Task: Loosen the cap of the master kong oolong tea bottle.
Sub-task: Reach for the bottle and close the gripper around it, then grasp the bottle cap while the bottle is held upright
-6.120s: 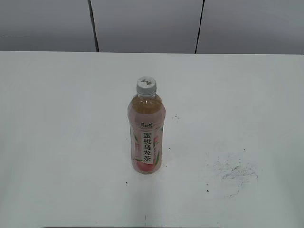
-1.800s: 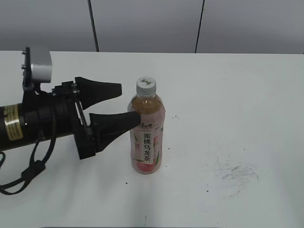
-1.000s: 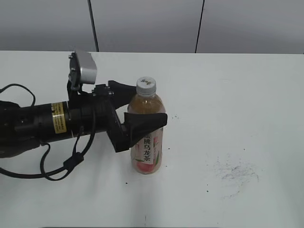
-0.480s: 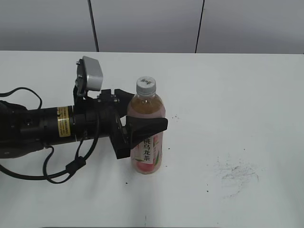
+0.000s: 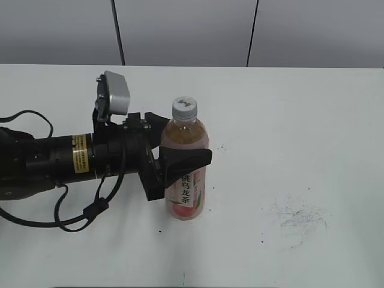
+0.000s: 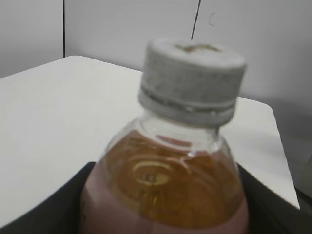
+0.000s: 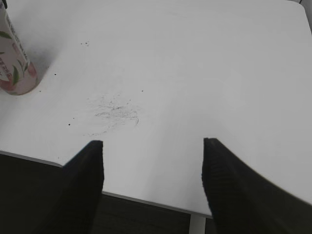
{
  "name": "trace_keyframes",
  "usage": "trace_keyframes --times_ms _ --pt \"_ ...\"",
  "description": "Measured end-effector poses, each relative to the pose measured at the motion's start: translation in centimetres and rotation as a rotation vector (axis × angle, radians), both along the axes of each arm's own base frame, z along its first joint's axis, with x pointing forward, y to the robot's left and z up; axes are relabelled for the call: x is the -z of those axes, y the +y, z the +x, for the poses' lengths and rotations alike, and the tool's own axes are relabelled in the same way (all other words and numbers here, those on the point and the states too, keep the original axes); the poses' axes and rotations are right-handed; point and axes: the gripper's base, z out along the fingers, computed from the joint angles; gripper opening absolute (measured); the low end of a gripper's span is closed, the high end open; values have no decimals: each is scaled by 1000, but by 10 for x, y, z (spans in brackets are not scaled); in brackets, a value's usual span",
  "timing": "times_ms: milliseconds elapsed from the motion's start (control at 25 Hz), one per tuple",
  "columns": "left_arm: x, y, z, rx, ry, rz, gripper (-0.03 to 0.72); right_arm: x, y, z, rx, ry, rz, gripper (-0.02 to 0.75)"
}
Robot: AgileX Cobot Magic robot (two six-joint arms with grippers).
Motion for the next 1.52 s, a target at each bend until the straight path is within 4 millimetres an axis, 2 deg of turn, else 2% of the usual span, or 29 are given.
trace_keyframes --times_ms 160,320,480,720,880,960,1200,1360,1520 --pt "0 0 0 0 0 0 449 -4 0 0 4 -25 8 480" --pt "0 0 0 0 0 0 449 -23 3 9 1 -155 85 480" --pt "0 0 0 0 0 0 449 -39 13 42 -93 -89 91 462" --pt "0 0 0 0 0 0 449 -70 32 106 -294 50 70 385" --pt "0 0 0 0 0 0 449 -92 47 148 -385 113 77 375" --pt "0 0 0 0 0 0 449 -97 60 175 -446 178 67 375" --pt "0 0 0 2 -1 -1 449 -116 109 232 -631 290 -27 375" --pt "0 0 0 3 -1 0 449 -113 148 263 -653 395 -119 375" --pt "0 0 0 3 -1 -1 449 -103 186 284 -603 509 -172 375"
